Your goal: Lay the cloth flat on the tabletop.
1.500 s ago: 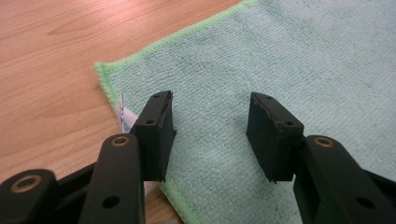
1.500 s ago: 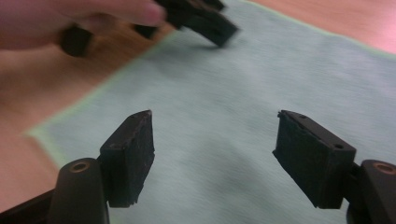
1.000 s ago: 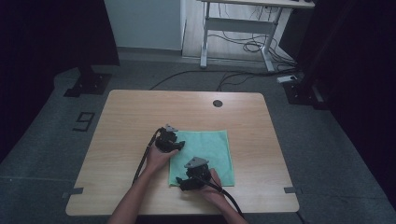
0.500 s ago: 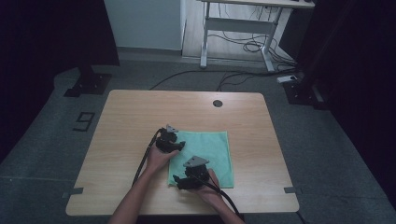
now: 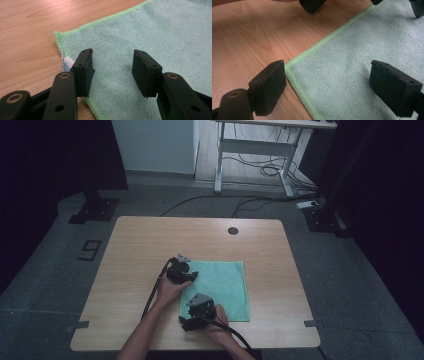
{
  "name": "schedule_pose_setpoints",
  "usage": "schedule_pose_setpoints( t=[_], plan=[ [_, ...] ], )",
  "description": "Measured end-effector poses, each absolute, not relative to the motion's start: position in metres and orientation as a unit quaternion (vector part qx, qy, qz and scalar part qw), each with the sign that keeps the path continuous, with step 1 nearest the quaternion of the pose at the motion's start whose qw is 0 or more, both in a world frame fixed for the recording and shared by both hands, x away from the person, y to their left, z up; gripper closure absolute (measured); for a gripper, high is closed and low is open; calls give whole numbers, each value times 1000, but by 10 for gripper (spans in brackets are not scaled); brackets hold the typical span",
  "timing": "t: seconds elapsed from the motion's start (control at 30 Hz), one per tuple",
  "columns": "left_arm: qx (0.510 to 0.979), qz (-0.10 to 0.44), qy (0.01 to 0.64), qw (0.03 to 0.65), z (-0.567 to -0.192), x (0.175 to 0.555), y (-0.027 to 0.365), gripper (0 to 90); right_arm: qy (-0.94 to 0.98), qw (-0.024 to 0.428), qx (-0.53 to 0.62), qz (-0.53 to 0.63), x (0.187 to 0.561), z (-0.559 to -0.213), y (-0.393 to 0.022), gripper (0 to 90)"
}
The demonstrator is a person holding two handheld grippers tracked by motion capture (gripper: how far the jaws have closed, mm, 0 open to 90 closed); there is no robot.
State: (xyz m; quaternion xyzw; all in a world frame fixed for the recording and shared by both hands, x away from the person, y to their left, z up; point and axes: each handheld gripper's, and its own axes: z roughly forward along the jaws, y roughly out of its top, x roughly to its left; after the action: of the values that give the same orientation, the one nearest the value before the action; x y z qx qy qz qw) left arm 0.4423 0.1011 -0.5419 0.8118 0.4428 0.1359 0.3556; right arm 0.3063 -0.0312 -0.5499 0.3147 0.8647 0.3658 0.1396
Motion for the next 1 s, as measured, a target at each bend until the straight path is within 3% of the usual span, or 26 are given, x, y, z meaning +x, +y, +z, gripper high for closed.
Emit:
schedule_pose_setpoints(
  t=[0.17,0.27,0.4,1.0],
  plan=[
    [811,135,441,359,-542,442,102,511,837,135,340,407,315,-533,-54,149],
    [811,135,442,360,-543,442,102,510,821,164,375,399,339,-524,-85,153],
    [810,134,443,360,-543,441,103,511,809,161,425,373,365,-538,-116,152],
    [808,130,442,368,-543,441,107,526,801,190,436,364,337,-554,-164,169]
  ],
)
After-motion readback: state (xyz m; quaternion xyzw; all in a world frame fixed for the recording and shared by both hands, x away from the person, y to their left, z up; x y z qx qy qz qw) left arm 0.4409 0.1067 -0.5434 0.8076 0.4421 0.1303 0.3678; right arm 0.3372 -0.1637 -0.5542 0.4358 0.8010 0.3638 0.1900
